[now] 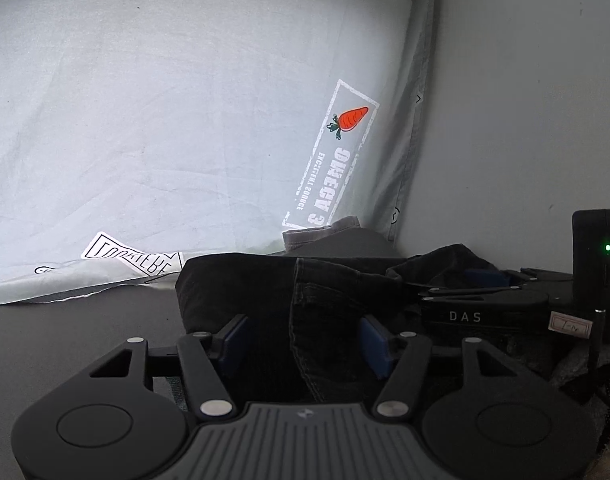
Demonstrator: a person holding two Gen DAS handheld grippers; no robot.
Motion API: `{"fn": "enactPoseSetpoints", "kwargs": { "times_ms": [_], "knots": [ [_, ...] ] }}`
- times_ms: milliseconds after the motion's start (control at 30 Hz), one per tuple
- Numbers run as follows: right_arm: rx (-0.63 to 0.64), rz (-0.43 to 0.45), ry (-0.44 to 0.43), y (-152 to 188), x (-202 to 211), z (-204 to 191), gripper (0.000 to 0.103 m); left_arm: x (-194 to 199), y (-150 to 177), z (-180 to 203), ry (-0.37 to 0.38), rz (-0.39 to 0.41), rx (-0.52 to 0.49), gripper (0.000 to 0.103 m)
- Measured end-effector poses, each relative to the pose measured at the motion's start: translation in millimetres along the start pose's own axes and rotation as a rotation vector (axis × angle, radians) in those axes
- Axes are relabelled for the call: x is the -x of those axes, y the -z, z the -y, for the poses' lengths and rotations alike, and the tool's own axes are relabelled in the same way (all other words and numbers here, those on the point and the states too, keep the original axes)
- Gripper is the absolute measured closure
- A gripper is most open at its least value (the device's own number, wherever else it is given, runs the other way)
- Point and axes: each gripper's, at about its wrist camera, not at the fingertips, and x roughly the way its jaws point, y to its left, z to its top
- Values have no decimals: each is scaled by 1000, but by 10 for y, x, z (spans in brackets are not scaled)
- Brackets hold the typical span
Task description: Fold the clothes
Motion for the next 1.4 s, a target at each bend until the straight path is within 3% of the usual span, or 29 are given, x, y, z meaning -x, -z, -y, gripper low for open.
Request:
{"fn": "enactPoseSetpoints", "kwargs": {
  "times_ms": [67,167,233,333,400,467,567,667,867,1000,1100,1400],
  "knots": [
    [36,-13,22,-39,52,-53,15,253,-7,-65,-6,10,-11,27],
    [192,-9,152,-44,253,-405,16,684,2,-185,-68,48,-51,24],
    [227,-2,213,-41,495,-596,17,1055,14,-305,-113,70,-42,15],
    [129,4,226,-42,1110,-922,13,1665,65,-519,-199,110,19,1],
    [52,9,244,5,1503,-1140,5,2048,127,-628,-255,149,68,0],
    [-18,31,209,94,1934,-1362,1,2455,207,-729,-316,180,99,0],
    [-55,36,80,201,2414,-1663,1,2957,320,-815,-345,167,72,0],
    [-69,51,4,270,2791,-1912,1,3460,415,-866,-390,209,60,0],
    [-51,57,-112,407,3351,-2594,0,4225,454,-1153,-401,155,122,0],
    [-2,77,-149,394,3648,-3186,1,4695,499,-1533,-430,176,146,0],
    [24,106,-136,387,3856,-3701,1,5057,551,-1983,-383,156,197,0],
    [-43,85,-102,437,4582,-5087,1,6172,907,-3129,-387,113,101,0]
  ]
}}
